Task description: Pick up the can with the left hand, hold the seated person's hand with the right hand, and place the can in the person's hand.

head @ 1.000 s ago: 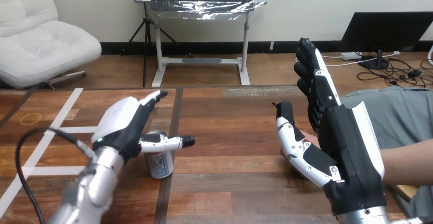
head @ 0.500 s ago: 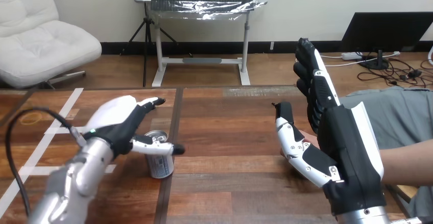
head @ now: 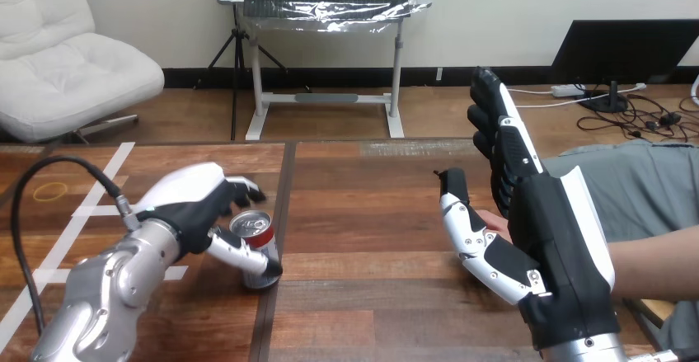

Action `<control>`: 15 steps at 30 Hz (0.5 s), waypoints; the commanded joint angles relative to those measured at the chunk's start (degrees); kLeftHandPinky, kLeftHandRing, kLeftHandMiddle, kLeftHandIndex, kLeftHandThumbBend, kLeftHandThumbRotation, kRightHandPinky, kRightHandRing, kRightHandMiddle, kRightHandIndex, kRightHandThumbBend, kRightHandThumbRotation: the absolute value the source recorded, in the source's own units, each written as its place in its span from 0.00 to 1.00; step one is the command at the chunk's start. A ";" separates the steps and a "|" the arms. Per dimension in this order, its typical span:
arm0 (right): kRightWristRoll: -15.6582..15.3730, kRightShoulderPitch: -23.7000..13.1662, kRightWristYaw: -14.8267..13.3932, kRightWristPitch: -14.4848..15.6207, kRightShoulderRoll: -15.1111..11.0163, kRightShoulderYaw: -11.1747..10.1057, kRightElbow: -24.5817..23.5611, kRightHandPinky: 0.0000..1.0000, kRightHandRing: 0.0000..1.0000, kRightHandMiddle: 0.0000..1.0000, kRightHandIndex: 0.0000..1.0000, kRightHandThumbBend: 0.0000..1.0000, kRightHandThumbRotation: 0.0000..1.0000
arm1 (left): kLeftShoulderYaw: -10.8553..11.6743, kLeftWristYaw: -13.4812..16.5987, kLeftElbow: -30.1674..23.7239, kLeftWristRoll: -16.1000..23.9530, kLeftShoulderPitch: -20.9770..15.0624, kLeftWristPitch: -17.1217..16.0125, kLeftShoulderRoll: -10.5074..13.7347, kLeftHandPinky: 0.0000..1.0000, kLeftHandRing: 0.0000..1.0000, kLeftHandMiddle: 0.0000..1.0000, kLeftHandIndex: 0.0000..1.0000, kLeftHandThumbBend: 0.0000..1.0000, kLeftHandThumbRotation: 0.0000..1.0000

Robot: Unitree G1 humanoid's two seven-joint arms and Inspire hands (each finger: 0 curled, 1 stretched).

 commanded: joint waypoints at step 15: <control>0.60 -2.69 0.23 0.26 0.45 -0.44 -2.68 1.00 1.00 1.00 0.98 0.00 0.00 | -2.43 -1.37 -3.75 2.67 -5.34 0.69 0.78 0.56 0.68 0.77 0.74 0.91 0.17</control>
